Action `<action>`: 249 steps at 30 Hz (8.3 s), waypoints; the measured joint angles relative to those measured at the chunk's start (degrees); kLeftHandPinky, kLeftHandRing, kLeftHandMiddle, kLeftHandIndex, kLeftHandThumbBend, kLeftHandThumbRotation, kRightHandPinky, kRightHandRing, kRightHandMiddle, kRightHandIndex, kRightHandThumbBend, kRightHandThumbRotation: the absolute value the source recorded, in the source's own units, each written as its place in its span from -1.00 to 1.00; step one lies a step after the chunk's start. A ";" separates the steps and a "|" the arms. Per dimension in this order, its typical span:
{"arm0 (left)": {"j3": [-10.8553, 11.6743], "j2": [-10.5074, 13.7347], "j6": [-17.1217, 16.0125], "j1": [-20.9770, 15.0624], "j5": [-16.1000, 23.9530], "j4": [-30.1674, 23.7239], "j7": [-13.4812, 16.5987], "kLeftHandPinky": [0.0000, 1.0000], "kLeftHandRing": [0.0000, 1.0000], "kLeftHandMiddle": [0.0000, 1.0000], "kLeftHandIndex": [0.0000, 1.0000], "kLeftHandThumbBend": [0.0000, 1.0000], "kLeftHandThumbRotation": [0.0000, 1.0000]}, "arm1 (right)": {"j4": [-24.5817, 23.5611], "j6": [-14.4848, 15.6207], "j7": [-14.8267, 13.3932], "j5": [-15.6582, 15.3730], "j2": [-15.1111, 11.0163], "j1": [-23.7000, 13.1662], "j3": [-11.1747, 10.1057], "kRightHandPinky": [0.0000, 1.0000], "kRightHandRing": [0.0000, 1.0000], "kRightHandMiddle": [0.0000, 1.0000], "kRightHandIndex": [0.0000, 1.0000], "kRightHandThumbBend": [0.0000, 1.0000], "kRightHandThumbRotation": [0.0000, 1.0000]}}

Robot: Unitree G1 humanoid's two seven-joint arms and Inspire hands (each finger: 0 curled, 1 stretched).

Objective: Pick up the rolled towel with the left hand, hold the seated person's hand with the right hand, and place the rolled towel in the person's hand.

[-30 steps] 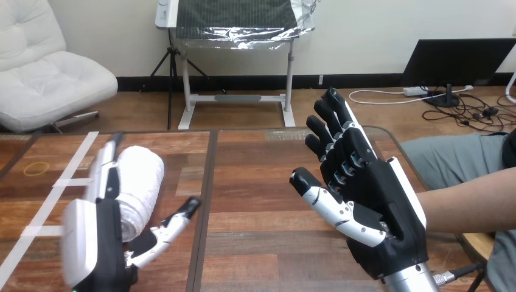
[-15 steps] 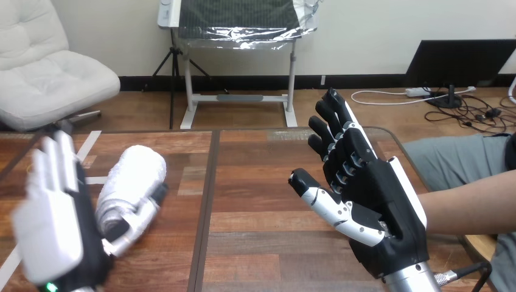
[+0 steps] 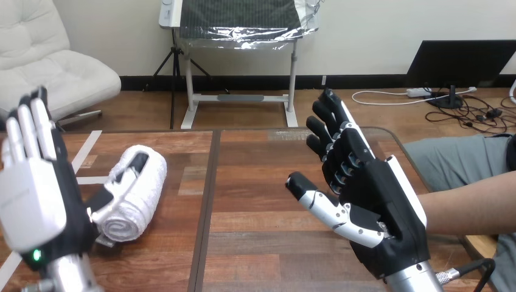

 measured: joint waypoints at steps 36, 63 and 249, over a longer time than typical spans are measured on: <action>-6.88 6.85 6.65 -20.63 -12.67 34.24 -9.01 0.72 0.79 0.82 0.84 0.85 0.36 | -0.14 1.23 -0.71 -0.52 -0.04 -0.01 0.50 1.00 1.00 1.00 1.00 0.07 -1.00; -15.50 8.05 12.55 -33.19 -13.00 48.26 -13.33 0.74 0.75 0.79 0.80 0.94 0.43 | -0.15 2.28 -0.69 -0.58 -0.21 -0.03 0.43 1.00 1.00 1.00 1.00 0.08 -1.00; -15.05 8.42 -19.70 -22.13 -43.36 44.86 -29.37 -0.25 -0.22 -0.18 -0.02 0.38 -0.63 | -3.58 6.53 0.65 1.72 -2.41 -0.09 -0.25 1.00 1.00 1.00 1.00 -0.03 -1.00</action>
